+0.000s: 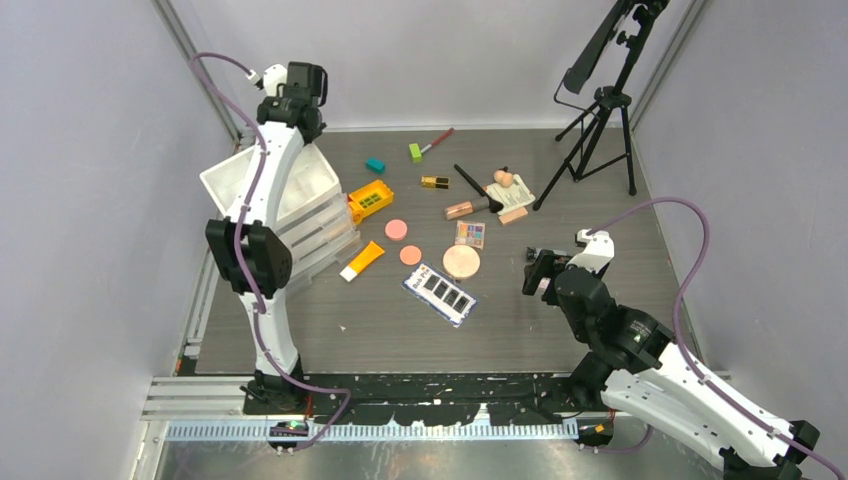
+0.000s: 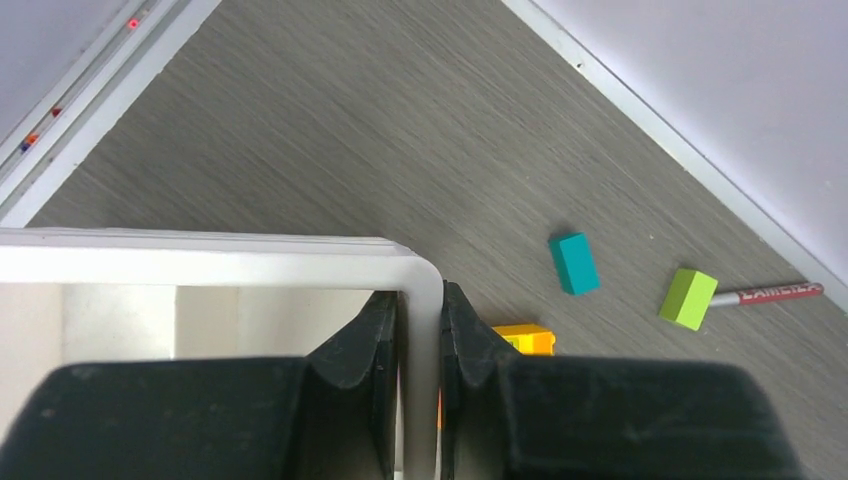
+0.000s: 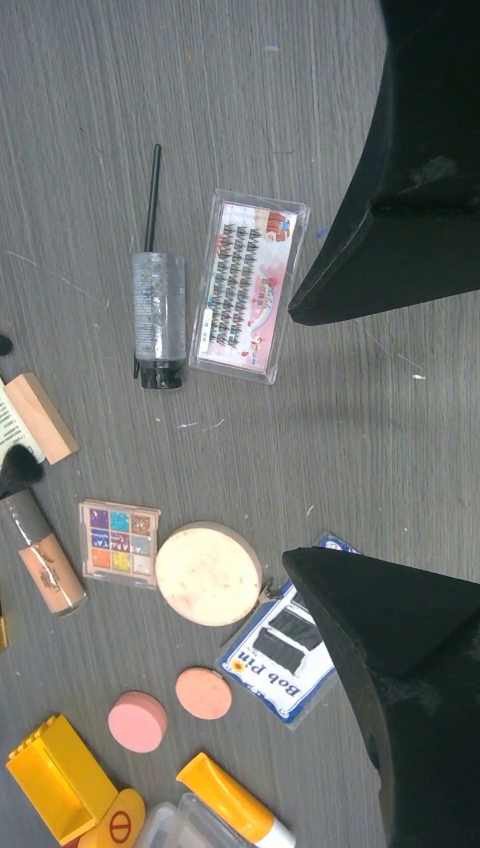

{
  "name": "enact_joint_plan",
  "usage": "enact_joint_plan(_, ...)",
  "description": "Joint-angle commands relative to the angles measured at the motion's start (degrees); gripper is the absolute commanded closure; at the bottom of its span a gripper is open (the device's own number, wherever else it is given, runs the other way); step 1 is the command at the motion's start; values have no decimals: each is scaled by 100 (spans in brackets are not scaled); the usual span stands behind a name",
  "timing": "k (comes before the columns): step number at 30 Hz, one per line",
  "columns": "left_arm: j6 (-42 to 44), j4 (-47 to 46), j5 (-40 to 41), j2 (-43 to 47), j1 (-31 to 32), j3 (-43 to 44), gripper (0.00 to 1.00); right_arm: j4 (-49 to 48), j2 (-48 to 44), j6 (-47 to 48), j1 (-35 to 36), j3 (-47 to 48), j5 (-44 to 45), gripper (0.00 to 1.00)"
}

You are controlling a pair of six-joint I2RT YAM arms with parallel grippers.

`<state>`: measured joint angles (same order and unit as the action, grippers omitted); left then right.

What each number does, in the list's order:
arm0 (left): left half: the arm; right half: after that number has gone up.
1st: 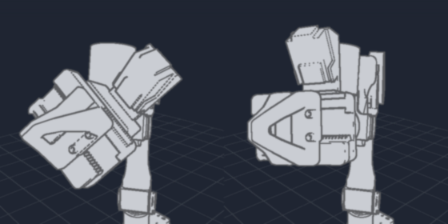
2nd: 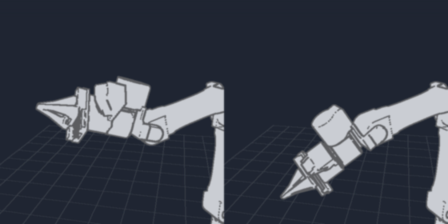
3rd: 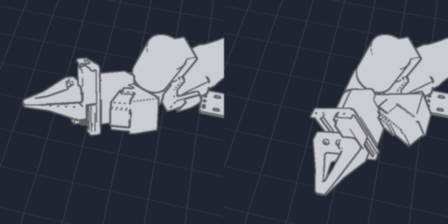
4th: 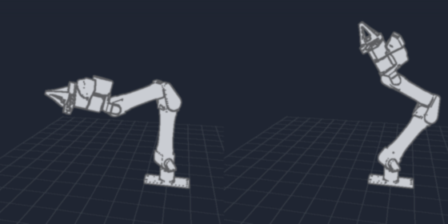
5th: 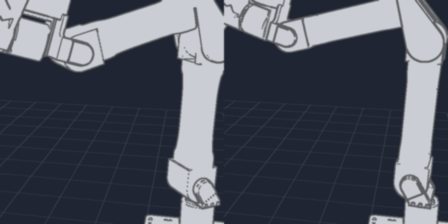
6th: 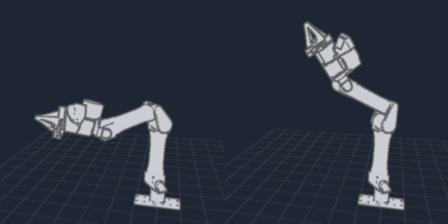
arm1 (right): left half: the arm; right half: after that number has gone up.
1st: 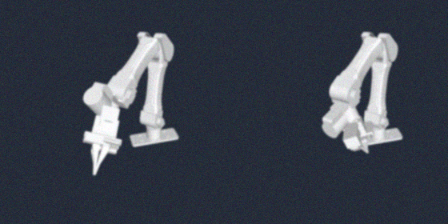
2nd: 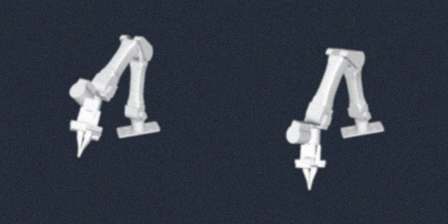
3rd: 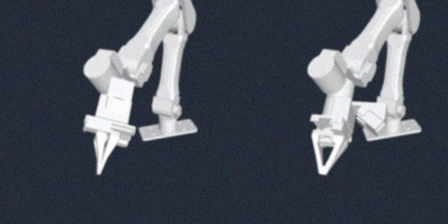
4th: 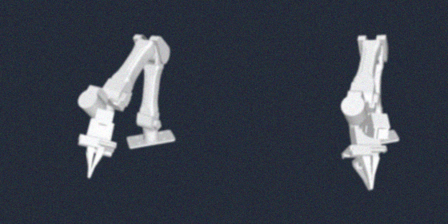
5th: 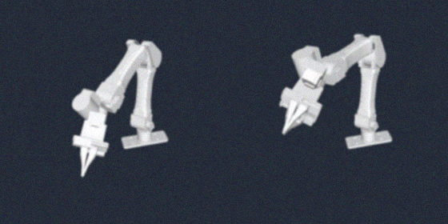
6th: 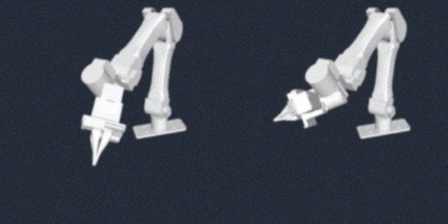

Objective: Organize the makeup
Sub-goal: Move the storage box to the center of the board.

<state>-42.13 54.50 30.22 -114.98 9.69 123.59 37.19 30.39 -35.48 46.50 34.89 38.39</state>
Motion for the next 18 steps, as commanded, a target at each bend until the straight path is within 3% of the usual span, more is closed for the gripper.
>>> enact_joint_plan(1, -896, -667, -633, -346, 146, 199, 79, -234, 11, 33, 23, 60, 116, 14)
enact_joint_plan(2, -867, -650, -664, -335, 148, 211, 73, -232, 11, 33, 25, 59, 118, 14)
enact_joint_plan(5, -733, -665, -761, -175, 153, 136, 42, -230, 19, 33, 25, 59, 120, 14)
enact_joint_plan(7, -623, -602, -776, -56, 160, 130, 31, -230, 34, 33, 26, 59, 131, 14)
enact_joint_plan(15, -133, -616, -872, 744, 156, -169, 1, -230, 111, 42, 21, 84, 138, 14)
enact_joint_plan(18, 142, -532, -965, 1089, 158, -166, 0, -223, 123, 37, 23, 95, 141, 14)
